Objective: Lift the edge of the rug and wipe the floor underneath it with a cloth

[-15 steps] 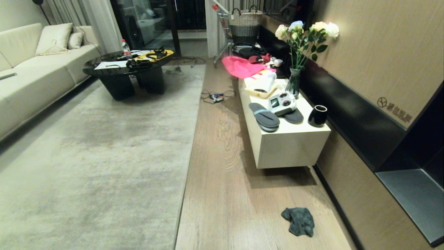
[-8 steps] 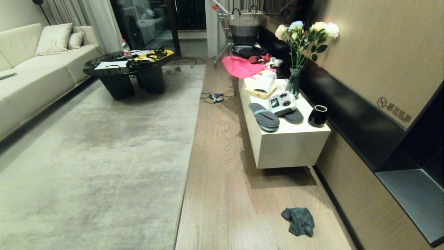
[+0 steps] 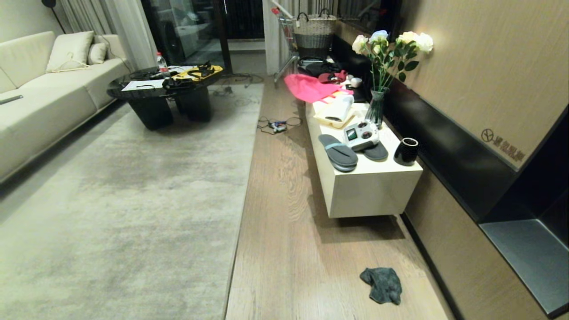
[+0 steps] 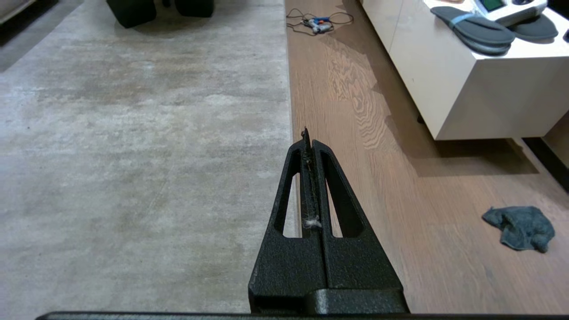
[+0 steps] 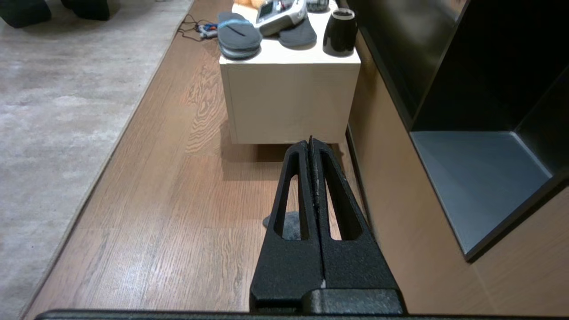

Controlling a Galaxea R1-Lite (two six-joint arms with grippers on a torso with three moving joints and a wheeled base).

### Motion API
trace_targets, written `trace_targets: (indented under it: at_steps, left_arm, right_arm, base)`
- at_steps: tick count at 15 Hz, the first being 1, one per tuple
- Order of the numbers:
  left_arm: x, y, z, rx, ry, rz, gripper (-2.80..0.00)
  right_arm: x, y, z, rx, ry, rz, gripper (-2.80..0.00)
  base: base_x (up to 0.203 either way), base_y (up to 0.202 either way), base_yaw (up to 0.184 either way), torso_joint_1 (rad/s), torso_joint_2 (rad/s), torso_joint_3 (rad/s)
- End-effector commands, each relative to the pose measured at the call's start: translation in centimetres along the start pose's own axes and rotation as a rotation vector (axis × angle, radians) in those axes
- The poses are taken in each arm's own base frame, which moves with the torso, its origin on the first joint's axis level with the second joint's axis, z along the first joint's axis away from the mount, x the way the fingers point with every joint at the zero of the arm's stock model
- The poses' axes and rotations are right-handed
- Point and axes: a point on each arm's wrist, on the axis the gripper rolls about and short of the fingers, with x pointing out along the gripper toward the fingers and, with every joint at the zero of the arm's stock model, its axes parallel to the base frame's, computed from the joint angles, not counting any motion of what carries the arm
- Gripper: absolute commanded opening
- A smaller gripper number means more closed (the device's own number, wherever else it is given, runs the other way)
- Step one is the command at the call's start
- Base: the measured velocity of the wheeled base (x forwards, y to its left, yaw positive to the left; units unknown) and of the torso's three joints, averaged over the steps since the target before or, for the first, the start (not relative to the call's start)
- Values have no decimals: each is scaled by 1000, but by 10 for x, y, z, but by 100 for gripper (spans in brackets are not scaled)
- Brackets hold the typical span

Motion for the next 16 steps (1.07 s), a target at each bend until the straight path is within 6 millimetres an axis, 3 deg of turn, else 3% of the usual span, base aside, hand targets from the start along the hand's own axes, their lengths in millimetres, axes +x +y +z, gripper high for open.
trace_targets:
  at_steps: [1, 7, 16]
  left_arm:
    - [0, 0, 0, 0, 2, 0, -280]
    - [0, 0, 0, 0, 3, 0, -280]
    - [0, 0, 0, 0, 2, 0, -280]
  right_arm:
    - [0, 0, 0, -1, 2, 1, -280]
    - [0, 0, 0, -15, 0, 2, -280]
    - [0, 0, 0, -76, -3, 5, -280]
  base:
    - [0, 0, 0, -17, -364, -378]
    - [0, 0, 0, 23, -423, -397]
    - [0, 0, 0, 120, -476, -372]
